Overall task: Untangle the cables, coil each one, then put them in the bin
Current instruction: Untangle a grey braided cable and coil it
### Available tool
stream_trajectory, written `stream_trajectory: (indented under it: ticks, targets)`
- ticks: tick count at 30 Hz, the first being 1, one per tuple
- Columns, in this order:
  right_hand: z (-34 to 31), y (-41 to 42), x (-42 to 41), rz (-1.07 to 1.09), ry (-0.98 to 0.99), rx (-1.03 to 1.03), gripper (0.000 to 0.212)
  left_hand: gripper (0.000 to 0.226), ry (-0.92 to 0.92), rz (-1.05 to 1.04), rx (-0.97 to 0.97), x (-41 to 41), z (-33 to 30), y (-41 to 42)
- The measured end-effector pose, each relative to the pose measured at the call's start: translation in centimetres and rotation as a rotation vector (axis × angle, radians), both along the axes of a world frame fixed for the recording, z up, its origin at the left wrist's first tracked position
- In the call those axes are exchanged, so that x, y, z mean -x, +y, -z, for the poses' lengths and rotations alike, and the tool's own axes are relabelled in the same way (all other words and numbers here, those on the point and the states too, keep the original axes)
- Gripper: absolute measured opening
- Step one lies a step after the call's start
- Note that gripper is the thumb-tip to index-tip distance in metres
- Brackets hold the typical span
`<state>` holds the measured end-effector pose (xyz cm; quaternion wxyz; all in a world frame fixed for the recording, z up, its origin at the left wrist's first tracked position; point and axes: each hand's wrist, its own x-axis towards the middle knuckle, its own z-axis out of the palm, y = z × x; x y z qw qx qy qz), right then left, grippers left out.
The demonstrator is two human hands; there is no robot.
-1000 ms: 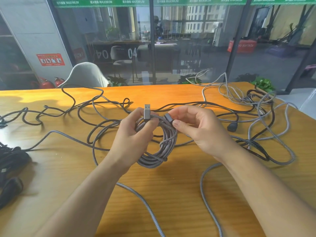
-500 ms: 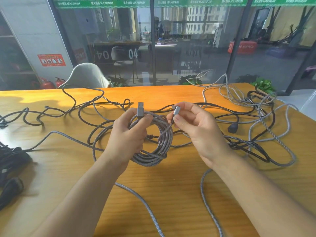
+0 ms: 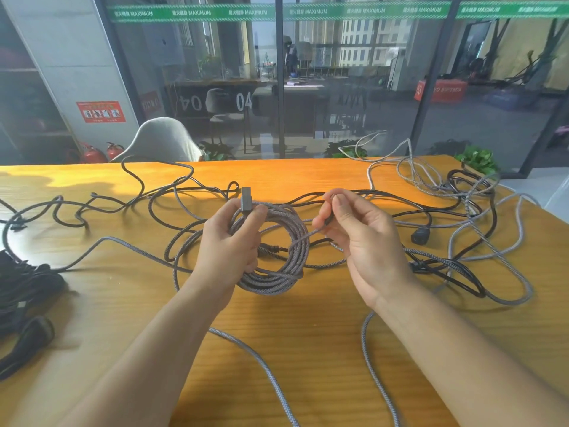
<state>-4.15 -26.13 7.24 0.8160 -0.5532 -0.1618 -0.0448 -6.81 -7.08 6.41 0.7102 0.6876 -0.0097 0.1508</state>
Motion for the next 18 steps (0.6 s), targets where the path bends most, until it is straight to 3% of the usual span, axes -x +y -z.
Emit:
stream_trajectory:
  ticks: [9,14,18]
  targets:
    - [-1.0,-0.5,0.2,-0.031,0.036,-0.137,0.019,0.025,-0.007,0.078,0.079,0.3,-0.2,-0.5]
    - [0.3,0.1,0.1,-0.124,0.044,0.034,0.034,0.019,-0.005,0.104,0.020,0.3,0.1,-0.5]
    - [0.4,-0.3,-0.1,-0.034,-0.078,0.281,0.041,0.026,0.000,0.115,0.001,0.4,-0.1,-0.5]
